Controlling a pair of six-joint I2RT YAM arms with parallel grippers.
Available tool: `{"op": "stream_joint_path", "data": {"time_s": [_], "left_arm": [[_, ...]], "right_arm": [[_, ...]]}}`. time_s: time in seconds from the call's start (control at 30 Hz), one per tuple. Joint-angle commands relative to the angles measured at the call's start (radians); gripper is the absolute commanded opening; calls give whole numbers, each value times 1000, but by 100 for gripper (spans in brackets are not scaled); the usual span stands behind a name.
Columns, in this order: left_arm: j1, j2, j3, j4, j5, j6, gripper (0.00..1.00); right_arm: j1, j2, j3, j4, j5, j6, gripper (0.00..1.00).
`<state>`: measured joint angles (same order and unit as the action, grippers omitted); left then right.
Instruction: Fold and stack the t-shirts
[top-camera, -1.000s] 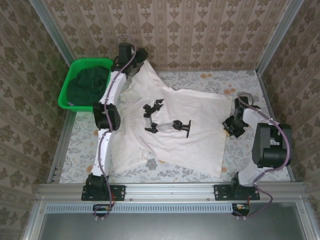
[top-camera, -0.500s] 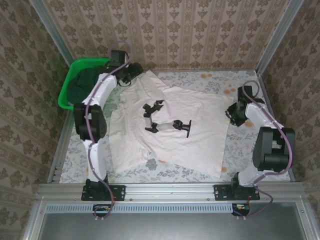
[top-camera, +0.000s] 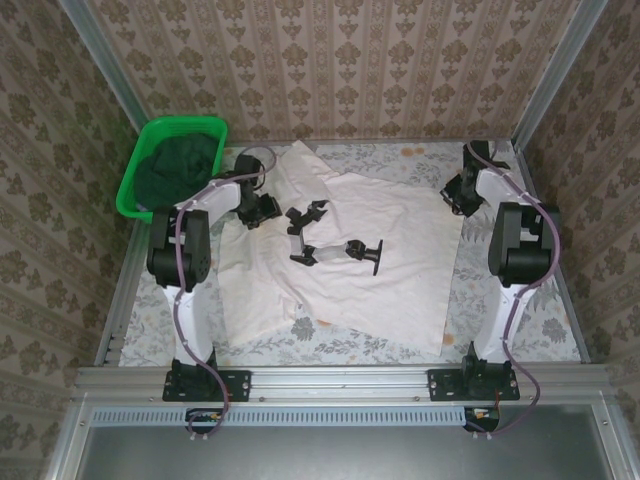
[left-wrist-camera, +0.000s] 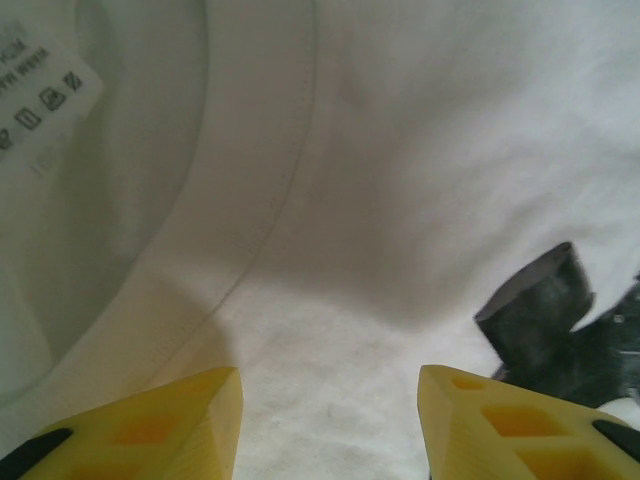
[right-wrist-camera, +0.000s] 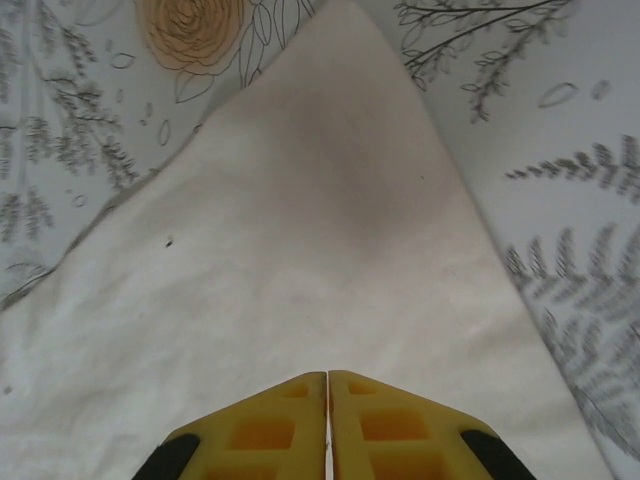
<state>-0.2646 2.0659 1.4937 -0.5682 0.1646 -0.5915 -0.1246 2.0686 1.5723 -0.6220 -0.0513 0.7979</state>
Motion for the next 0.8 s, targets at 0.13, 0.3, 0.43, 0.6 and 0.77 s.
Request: {"op": "stream_joint_path", "data": {"time_s": [0.13, 0.3, 0.43, 0.6, 0.77], "left_arm": [[-22, 2, -81, 7, -92, -82, 49], [-29, -44, -178, 38, -119, -156, 50], [-36, -90, -245, 85, -104, -208, 53], [-44, -93, -253, 95, -79, -259, 54], [-48, -84, -222, 107, -49, -289, 56]], "right_arm": [[-22, 194, 205, -154, 43, -50, 13], [-51, 274, 318, -195, 71, -52, 13], [-89, 334, 407, -209, 40, -20, 13], [-109, 428, 569, -252, 19, -13, 13], [-131, 553, 794, -317, 6, 0, 12]]}}
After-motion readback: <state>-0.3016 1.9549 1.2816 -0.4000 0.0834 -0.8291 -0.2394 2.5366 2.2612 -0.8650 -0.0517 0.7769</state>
